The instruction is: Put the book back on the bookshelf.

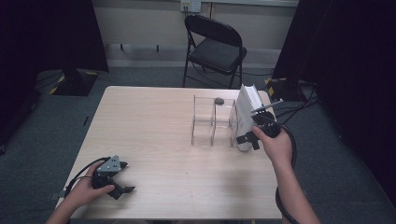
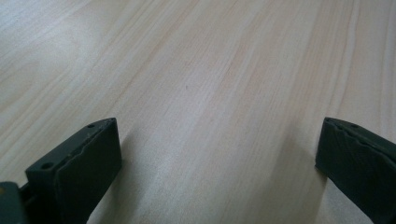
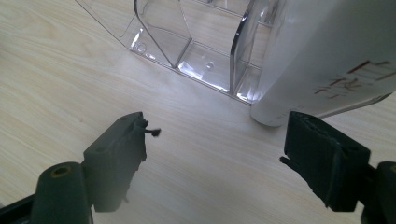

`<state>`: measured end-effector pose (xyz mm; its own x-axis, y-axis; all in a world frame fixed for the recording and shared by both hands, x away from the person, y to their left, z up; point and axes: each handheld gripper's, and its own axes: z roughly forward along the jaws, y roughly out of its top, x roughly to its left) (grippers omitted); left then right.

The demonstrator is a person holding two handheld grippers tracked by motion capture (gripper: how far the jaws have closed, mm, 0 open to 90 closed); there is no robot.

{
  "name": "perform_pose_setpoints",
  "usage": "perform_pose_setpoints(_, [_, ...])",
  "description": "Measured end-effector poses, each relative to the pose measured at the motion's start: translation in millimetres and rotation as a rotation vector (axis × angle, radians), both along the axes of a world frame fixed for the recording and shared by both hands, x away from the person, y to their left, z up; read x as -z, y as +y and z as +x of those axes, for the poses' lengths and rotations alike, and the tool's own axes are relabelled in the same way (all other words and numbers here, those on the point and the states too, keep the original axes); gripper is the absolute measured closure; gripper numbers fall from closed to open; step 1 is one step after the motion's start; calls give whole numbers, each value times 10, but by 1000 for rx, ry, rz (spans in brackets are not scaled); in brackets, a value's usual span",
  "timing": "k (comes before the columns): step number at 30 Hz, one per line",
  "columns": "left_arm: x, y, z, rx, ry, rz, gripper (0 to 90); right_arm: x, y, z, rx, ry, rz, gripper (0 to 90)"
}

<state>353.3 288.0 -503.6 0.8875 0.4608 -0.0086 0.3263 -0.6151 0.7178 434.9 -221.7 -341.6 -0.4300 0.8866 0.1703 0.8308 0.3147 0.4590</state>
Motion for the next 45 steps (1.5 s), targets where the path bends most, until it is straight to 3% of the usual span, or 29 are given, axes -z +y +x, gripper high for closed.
perform_pose_setpoints(22, [1,-1,-3,-1,5,-1,0,208,182,-118,-74,-4,-5,199])
perform_pose_setpoints(45, [1,-1,-3,-1,5,-1,0,437,550,-200,-185,-8,0,196])
